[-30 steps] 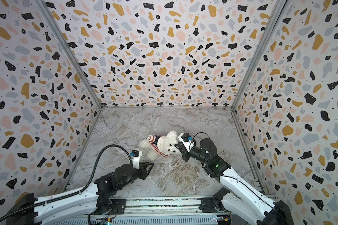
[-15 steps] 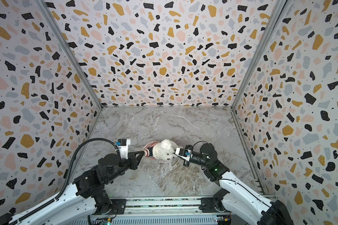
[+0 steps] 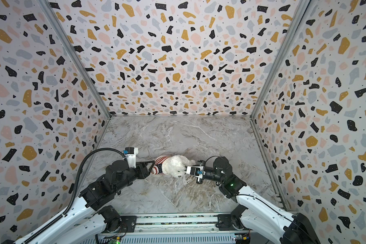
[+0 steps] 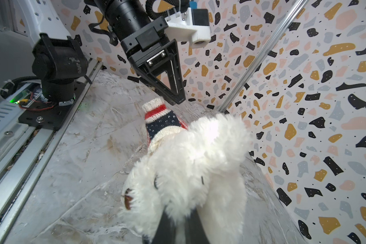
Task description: Dress the teddy bear
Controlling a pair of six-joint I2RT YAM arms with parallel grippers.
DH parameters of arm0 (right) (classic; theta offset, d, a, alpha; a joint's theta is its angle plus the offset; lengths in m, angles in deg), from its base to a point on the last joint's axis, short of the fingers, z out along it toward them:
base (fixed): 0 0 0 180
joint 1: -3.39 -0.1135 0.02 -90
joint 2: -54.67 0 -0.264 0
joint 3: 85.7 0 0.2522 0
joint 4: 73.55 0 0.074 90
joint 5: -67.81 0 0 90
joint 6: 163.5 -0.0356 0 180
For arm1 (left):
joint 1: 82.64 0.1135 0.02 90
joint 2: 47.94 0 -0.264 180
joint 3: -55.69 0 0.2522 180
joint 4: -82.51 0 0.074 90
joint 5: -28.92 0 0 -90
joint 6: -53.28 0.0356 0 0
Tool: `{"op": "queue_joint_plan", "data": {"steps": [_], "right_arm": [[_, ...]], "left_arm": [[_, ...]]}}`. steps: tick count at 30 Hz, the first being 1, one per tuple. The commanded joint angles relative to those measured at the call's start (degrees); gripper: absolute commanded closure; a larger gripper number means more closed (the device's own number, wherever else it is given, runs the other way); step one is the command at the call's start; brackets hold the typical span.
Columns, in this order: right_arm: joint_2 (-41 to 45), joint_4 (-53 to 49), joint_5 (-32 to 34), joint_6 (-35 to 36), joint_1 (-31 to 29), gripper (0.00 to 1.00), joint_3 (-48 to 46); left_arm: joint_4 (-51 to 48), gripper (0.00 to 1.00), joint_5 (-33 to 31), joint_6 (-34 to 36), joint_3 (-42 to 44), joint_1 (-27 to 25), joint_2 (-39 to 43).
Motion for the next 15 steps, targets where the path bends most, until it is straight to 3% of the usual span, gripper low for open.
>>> {"op": "queue_joint_plan", "data": {"steps": [1,8,15], "right_arm": [[-0.4,-0.8,4.7,3.8,-2.8,1.0,2.7],[-4.3,-2.5,12.2,8.1,-9.3,0.98,3.5],[-5.2,-1.5,16.0,3.6,-13.1,0.66,1.0]], "left_arm": [[1.8,0.4,2.0,2.4,2.1,0.2,-2.3],[3.6,0.4,1.7,2.5,8.3,0.2,-6.5],[8.9,0.47,4.0,-0.8,14.6,0.2,-7.5]]}}
